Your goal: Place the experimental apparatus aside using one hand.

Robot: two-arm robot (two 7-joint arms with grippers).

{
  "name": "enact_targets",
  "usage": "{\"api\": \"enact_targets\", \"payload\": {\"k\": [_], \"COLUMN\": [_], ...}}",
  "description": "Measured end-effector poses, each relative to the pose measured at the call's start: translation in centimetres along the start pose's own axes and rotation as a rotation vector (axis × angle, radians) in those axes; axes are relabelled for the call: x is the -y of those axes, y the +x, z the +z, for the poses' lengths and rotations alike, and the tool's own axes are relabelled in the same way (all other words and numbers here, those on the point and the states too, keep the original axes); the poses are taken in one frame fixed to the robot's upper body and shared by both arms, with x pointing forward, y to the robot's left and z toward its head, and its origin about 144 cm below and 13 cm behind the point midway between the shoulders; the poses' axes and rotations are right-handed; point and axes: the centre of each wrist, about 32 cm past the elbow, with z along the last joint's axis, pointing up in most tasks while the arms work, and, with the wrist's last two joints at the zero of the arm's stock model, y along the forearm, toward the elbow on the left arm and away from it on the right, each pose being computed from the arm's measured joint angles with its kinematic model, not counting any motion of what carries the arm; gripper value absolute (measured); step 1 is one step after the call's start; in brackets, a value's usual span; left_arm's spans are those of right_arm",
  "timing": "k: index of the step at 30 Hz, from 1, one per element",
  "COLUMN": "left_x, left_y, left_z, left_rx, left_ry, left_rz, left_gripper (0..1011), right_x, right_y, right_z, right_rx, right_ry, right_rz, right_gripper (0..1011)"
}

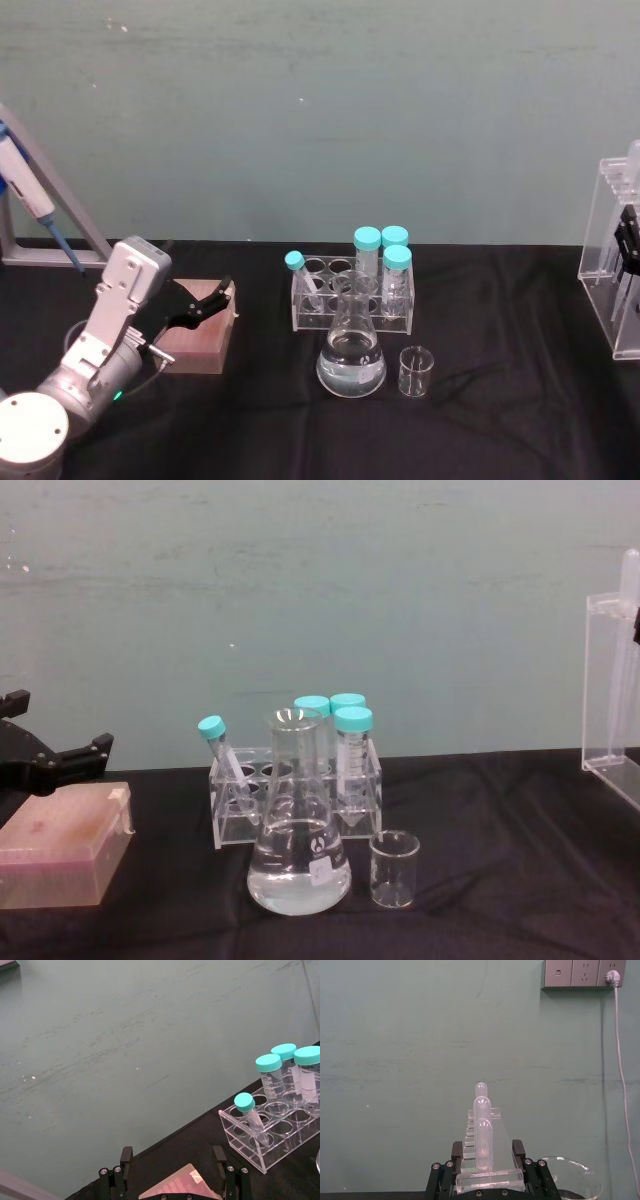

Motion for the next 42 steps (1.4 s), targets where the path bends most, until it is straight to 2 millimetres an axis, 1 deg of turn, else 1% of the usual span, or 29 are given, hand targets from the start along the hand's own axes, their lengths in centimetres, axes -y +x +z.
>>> {"api": "enact_targets", "payload": {"k": [23,42], "left_x": [0.0,0.0], "left_y": [0.0,0.0], "left_z": [0.0,0.0], "left_rx": [0.0,0.0], "left_ry": [0.0,0.0], "left_rz": [0.0,0.0], "left_gripper": [1000,1000], "right_x": [-0.5,-0.8], "right_y": [1.5,2.2], "right_z": [-0.4,-0.7], "right_rx": [-0.018,-0.031], "right_ry": [0.01,0.0], "right_rz": [0.015,0.024], "right_gripper": [609,609]}}
